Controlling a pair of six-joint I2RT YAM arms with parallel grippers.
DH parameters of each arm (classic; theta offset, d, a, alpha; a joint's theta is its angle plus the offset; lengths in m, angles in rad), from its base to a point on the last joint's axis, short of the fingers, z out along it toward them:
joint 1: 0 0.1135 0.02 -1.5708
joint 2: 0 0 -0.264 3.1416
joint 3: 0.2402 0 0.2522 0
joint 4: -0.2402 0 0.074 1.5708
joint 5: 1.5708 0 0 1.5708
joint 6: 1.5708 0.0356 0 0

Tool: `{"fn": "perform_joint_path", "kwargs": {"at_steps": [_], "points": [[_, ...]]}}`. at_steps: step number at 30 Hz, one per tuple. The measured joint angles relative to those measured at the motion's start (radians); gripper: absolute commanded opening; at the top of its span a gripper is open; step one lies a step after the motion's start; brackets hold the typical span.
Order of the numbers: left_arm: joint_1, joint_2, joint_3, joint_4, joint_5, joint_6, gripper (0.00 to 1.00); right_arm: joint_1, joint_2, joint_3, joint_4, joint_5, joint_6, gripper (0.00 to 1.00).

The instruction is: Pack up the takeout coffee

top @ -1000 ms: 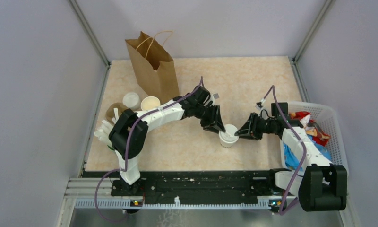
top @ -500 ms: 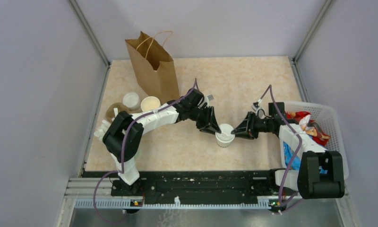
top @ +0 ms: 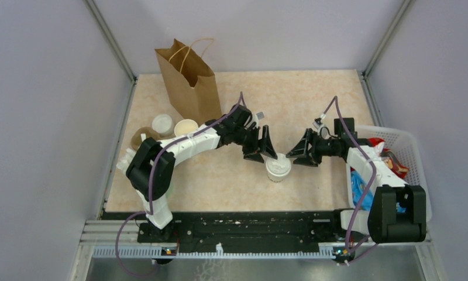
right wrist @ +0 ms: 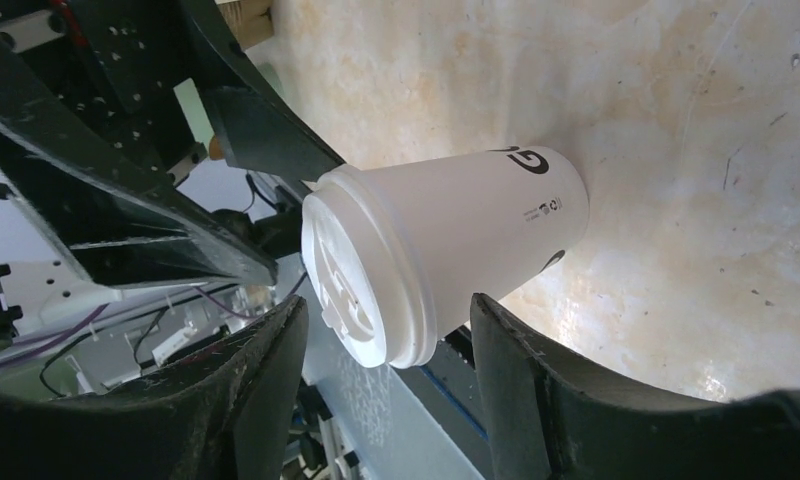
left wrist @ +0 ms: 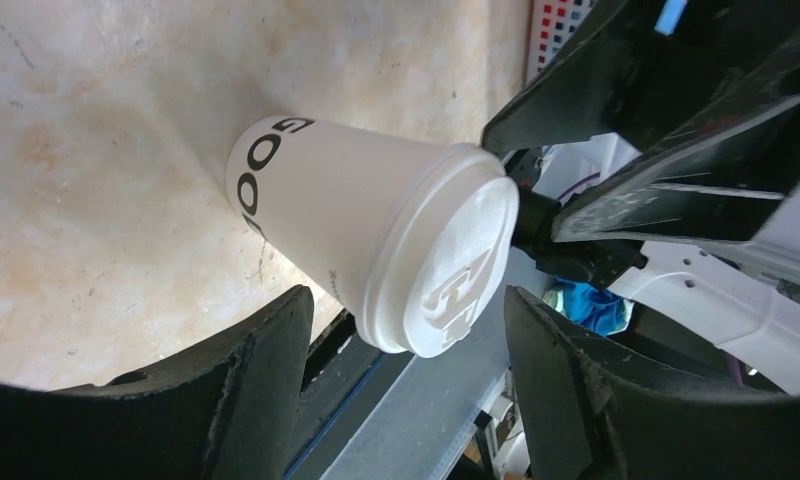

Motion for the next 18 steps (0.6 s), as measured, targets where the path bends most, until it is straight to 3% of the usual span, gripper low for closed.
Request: {"fn": "perform_joint_path", "kwargs": {"at_steps": [12, 18], "points": [[0.023, 0.026, 0.03, 0.003, 0.013, 0.009, 0.5, 0.0, 0.137, 0.0, 0.086, -0.058, 0.029, 0.39], [0.029, 0.06, 0.018, 0.011, 0.024, 0.02, 0.41, 0.0, 0.147, -0.037, 0.175, -0.079, 0.076, 0.38]]}}
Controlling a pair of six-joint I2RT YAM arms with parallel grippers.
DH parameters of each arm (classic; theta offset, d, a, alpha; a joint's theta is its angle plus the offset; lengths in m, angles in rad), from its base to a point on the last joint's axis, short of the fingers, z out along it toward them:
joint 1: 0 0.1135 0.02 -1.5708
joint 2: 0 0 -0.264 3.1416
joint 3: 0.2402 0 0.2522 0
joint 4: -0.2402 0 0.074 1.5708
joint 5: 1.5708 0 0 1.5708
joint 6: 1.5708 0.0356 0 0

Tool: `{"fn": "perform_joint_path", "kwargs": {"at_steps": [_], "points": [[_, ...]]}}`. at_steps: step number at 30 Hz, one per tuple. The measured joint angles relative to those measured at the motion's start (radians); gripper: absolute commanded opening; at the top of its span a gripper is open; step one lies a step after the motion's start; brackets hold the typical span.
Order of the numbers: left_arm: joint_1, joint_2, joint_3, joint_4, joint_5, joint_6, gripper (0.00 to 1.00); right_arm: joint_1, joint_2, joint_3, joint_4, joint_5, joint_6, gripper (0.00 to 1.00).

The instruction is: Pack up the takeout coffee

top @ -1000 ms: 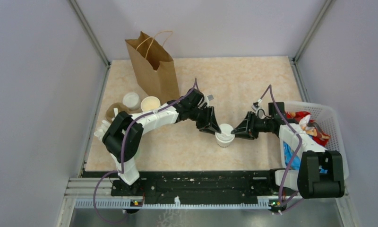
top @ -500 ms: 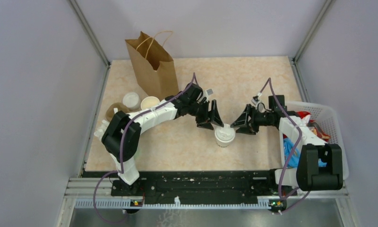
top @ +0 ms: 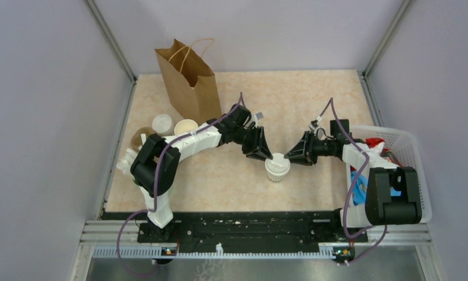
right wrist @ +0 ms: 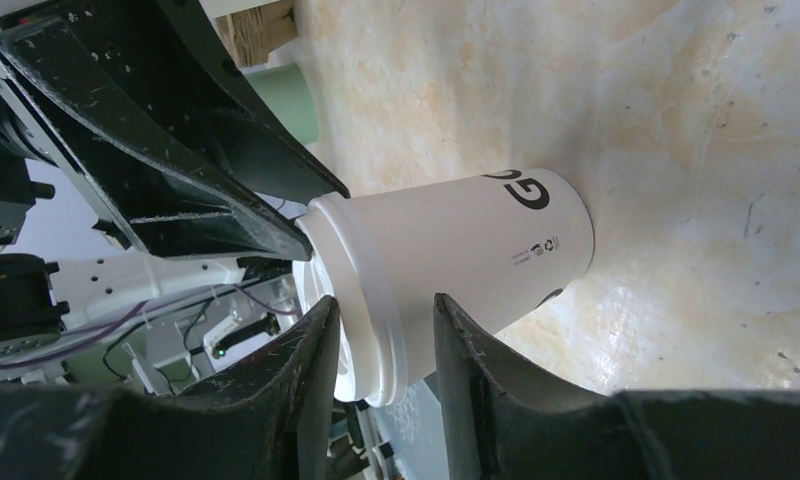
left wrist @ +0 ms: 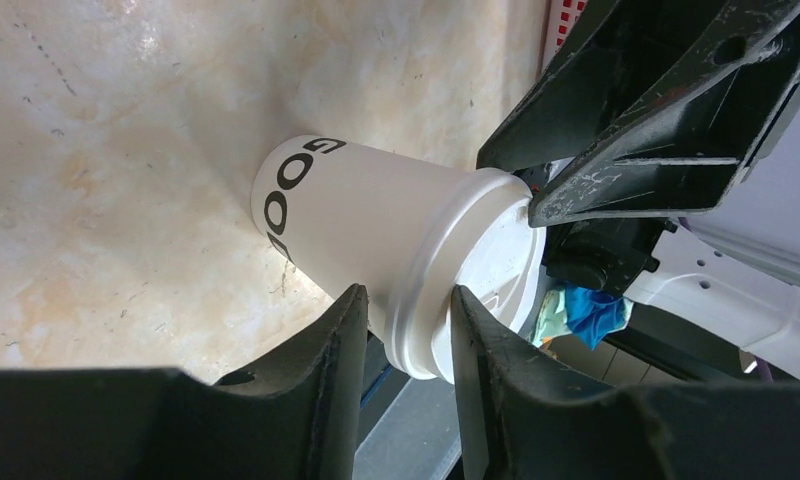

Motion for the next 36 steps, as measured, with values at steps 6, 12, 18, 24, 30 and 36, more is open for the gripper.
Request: {"fn": "perform_joint_path", "kwargs": {"at_steps": [6, 12, 18, 24, 30, 36], "points": [[-0.002, -0.026, -0.023, 0.011, -0.006, 0.011, 0.48, 0.0, 0.0, 0.002, -0.026, -0.007, -0.018, 0.49], [0.0, -0.056, -0.029, -0.019, -0.012, 0.009, 0.72, 0.0, -0.028, 0.087, -0.197, 0.083, -0.085, 0.75], [0.0, -0.056, 0.031, -0.035, -0.005, 0.016, 0.73, 0.047, -0.161, 0.099, -0.31, 0.137, -0.108, 0.75], [0.0, -0.006, 0.086, -0.022, 0.024, 0.026, 0.61, 0.147, -0.237, -0.023, -0.26, 0.114, -0.02, 0.67], [0.0, 0.041, 0.087, -0.023, 0.032, 0.04, 0.53, 0.146, -0.238, -0.055, -0.225, 0.113, 0.019, 0.6], [0.0, 0.041, 0.063, -0.016, 0.028, 0.047, 0.45, 0.146, -0.235, -0.071, -0.163, 0.127, 0.03, 0.47]]}}
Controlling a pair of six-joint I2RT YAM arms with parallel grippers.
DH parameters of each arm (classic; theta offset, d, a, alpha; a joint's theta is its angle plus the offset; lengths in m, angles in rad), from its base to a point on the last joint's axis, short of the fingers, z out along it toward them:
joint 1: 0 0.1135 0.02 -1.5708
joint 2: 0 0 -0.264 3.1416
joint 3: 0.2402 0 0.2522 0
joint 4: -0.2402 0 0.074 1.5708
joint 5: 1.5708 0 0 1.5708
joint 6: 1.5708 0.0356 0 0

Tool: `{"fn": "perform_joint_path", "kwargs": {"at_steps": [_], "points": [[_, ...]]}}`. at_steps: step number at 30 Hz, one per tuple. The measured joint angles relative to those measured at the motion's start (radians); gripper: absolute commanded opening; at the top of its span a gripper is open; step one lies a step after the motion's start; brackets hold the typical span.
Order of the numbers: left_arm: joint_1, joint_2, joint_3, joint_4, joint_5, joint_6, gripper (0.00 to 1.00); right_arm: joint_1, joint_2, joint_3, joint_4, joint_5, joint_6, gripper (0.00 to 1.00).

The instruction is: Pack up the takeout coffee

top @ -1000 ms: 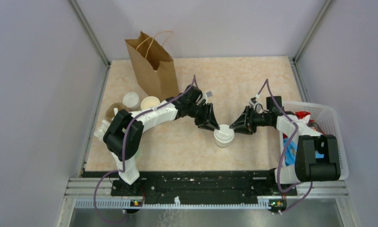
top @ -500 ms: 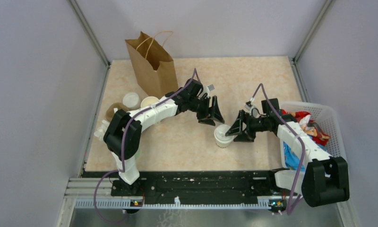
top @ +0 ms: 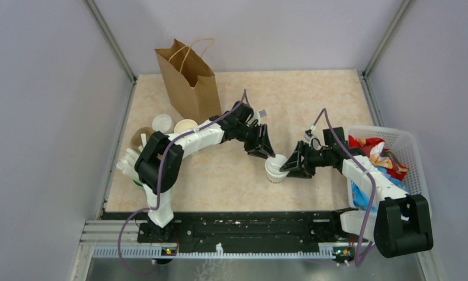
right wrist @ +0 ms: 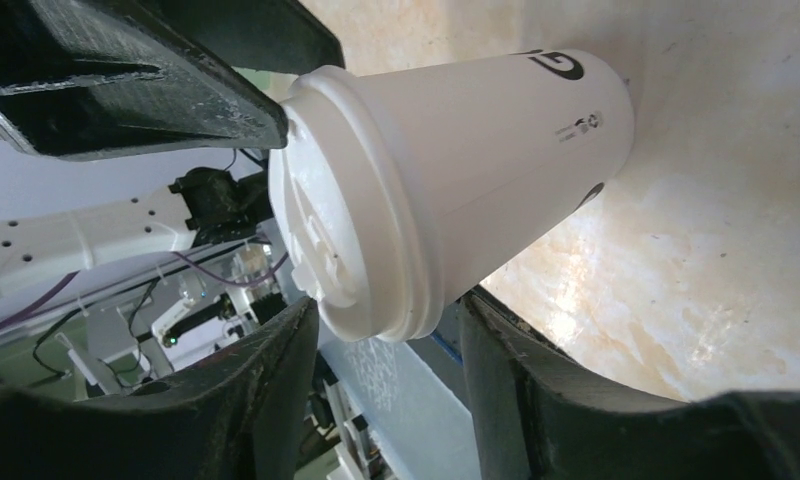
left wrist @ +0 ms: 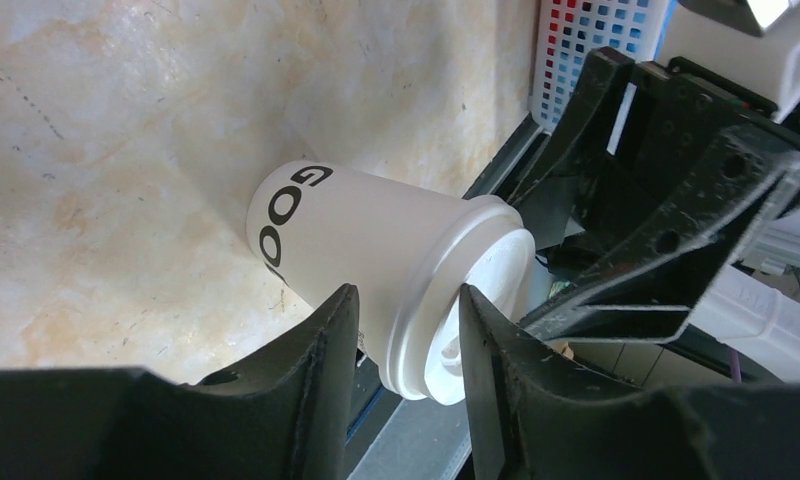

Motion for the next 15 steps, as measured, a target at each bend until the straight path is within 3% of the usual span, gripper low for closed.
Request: {"fn": "perform_joint_path", "kwargs": {"at_steps": [4, 15], "points": [[0.0, -0.006, -0.025, 0.035, 0.011, -0.002, 0.42, -0.009, 0.0, -0.05, 0.056, -0.017, 0.017, 0.4], [0.016, -0.139, -0.182, 0.076, -0.035, -0.01, 0.4, -0.021, 0.016, -0.046, 0.109, -0.011, 0.014, 0.43]]}}
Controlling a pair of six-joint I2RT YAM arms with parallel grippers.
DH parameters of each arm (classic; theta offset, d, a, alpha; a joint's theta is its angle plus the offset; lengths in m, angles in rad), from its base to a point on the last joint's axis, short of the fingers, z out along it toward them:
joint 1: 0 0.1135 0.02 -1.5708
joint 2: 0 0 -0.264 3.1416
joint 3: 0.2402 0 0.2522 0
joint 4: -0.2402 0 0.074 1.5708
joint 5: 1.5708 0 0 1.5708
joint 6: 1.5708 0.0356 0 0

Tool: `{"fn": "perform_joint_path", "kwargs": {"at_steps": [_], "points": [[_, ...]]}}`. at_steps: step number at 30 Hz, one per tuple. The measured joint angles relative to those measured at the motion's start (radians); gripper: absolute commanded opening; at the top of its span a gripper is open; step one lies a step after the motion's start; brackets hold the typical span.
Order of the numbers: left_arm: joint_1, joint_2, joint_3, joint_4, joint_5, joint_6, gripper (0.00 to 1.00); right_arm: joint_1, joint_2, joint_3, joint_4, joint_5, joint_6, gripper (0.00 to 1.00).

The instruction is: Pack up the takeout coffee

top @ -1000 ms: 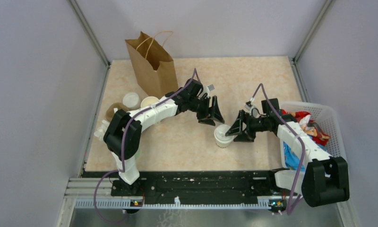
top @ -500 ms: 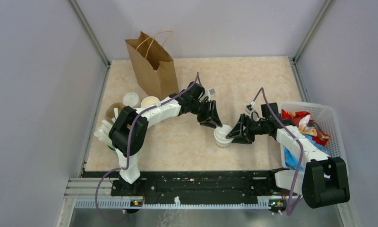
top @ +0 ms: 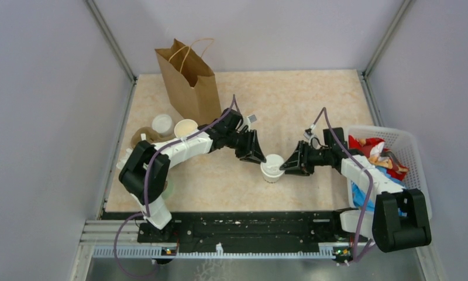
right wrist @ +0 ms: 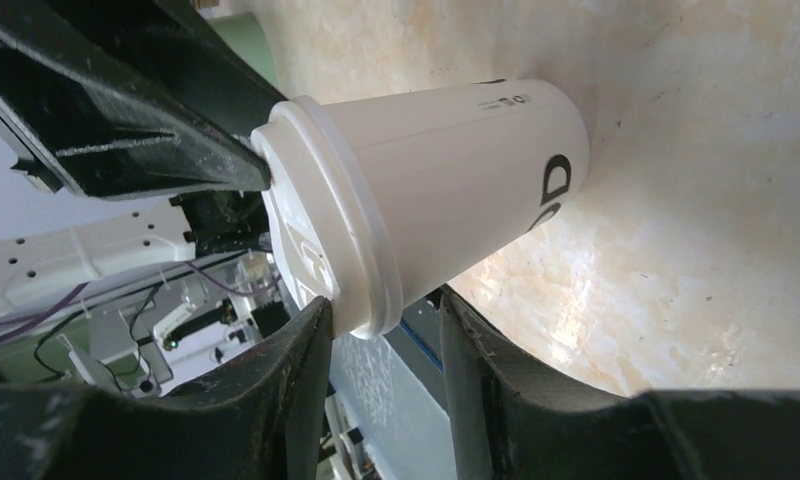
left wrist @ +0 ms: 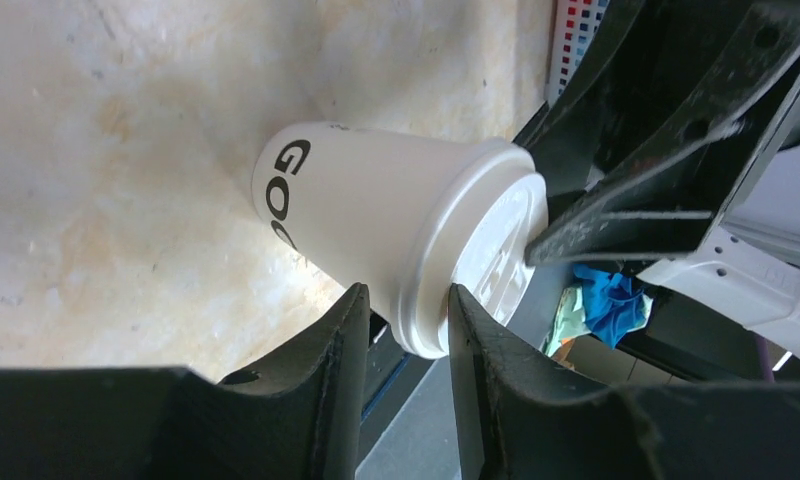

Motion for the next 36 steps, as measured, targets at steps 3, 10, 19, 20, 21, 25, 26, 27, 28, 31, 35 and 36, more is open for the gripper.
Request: {"fn": "perform_joint_path", "kwargs": {"at_steps": [3, 10, 19, 20, 21, 25, 26, 27, 28, 31, 35, 36], "points": [[0.002, -0.044, -0.05, -0.001, -0.005, -0.006, 0.43, -0.001, 0.06, 0.04, -0.003, -0.007, -0.026, 0.46], [0.0, -0.084, -0.089, -0.024, 0.005, -0.022, 0.62, -0.001, 0.139, 0.159, -0.077, 0.008, -0.106, 0.67], [0.013, -0.081, 0.013, -0.056, 0.002, -0.028, 0.62, -0.002, 0.097, 0.174, -0.137, -0.022, -0.125, 0.7], [0.014, -0.077, 0.015, -0.051, 0.003, -0.028, 0.59, -0.001, 0.097, 0.169, -0.132, -0.024, -0.124, 0.68], [0.016, -0.07, 0.016, -0.049, 0.005, -0.027, 0.57, 0.0, 0.097, 0.163, -0.127, -0.027, -0.122, 0.66], [0.018, -0.029, 0.005, -0.045, 0.005, -0.027, 0.48, 0.002, 0.113, 0.11, -0.082, -0.033, -0.11, 0.55], [0.018, -0.025, -0.018, -0.038, 0.004, -0.027, 0.46, 0.002, 0.122, 0.095, -0.071, -0.033, -0.109, 0.54], [0.018, -0.025, -0.038, -0.031, 0.013, -0.034, 0.45, 0.001, 0.131, 0.079, -0.057, -0.045, -0.098, 0.53], [0.021, -0.028, -0.06, -0.009, 0.033, -0.042, 0.44, 0.0, 0.134, 0.067, -0.044, -0.058, -0.089, 0.51], [0.023, -0.051, -0.108, 0.049, 0.05, -0.052, 0.44, -0.01, 0.134, 0.04, 0.005, -0.089, -0.07, 0.5], [0.022, -0.074, -0.133, 0.066, 0.052, -0.054, 0.51, -0.014, 0.134, 0.042, 0.013, -0.1, -0.072, 0.55], [0.022, -0.076, -0.131, 0.06, 0.049, -0.054, 0.56, -0.014, 0.134, 0.051, -0.001, -0.098, -0.077, 0.57]]}}
